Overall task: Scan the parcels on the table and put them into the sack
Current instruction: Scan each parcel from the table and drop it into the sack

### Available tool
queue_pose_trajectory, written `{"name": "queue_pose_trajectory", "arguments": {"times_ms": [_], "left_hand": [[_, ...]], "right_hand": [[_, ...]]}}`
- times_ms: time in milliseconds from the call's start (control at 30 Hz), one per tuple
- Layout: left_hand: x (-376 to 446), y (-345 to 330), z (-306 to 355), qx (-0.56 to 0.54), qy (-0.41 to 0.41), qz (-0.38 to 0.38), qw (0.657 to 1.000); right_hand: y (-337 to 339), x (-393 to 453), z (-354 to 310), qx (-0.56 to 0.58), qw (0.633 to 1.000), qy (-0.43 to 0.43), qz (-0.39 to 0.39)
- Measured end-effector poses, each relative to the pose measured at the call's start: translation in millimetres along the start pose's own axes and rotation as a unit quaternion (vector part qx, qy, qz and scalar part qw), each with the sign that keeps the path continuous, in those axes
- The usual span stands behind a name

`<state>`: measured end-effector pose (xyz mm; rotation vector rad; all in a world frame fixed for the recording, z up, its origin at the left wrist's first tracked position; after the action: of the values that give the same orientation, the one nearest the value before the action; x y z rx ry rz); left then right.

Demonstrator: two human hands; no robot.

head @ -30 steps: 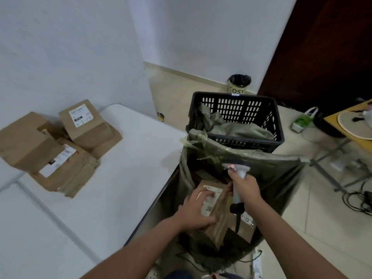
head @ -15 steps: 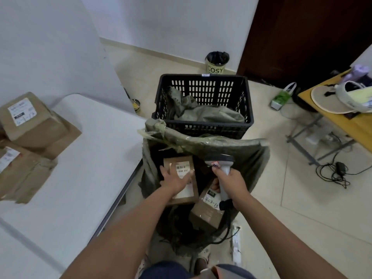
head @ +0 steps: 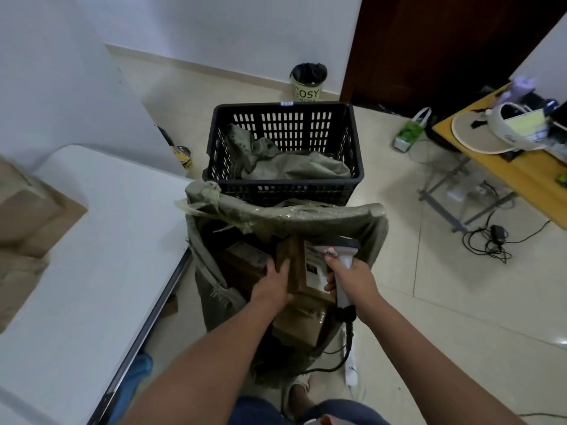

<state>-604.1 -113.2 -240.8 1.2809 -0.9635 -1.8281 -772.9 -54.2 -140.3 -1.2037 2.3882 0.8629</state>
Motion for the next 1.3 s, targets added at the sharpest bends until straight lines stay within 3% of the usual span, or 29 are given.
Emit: {"name": "queue_pose_trajectory", "arguments": {"times_ms": [67,167,300,400,500,600,667,800,900,1100,1300], "left_hand": [[-4,-18,-6,-0.062,0.044,-0.032,0.997],[-22,-29,11,-0.169,-0.02,-0.107,0.98],[-21,-2,11,-0.163,-0.079,-0.051,0.982],[-20,9,-21,0.078,-0.132,-0.035,0.988],[-36,10,-86,0.312,-0.097,-0.094,0.94],[-69,8,-167,0.406,0.032,-0.15,0.901],[-91,30,-210,0.468,0.112,-0.083,0.873],[-111,26,-218,0.363,-0.073,-0.08,0.926],[-128,55,-217,0.293,-0.14,0.019,0.946],[-161,88,-276,0.225,-0.154,0.093,0.958],[-193,114,-390,0.206,-0.051,0.147,0.966]], "right_hand": [[2,2,2,0.006,1.0,-0.003,0.001],[2,3,5,-0.008,1.0,-0.002,0.004],[-14,-7,-3,-0.05,0.998,0.032,-0.019],[-34,-20,-17,-0.078,0.994,0.056,-0.056],[-62,-37,-30,-0.08,0.99,0.069,-0.088],[-92,-55,-35,-0.068,0.989,0.076,-0.107],[-113,-69,-35,-0.073,0.987,0.076,-0.121],[-156,-104,-38,-0.086,0.984,0.077,-0.132],[-191,-133,-48,-0.094,0.981,0.1,-0.134],[-276,-191,-71,-0.096,0.972,0.144,-0.156],[-365,-258,-99,-0.106,0.949,0.194,-0.226]]}}
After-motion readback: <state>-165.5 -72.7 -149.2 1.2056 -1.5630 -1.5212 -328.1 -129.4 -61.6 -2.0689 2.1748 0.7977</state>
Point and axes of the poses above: each hand's wrist, its own x-axis towards the middle knuckle, its own y-axis out of the back of the hand, z = x × y, the point moved 7 cm from there along x, towards the middle knuckle, and after that the axes turned 13 degrees about z, right-handed, at the moved point
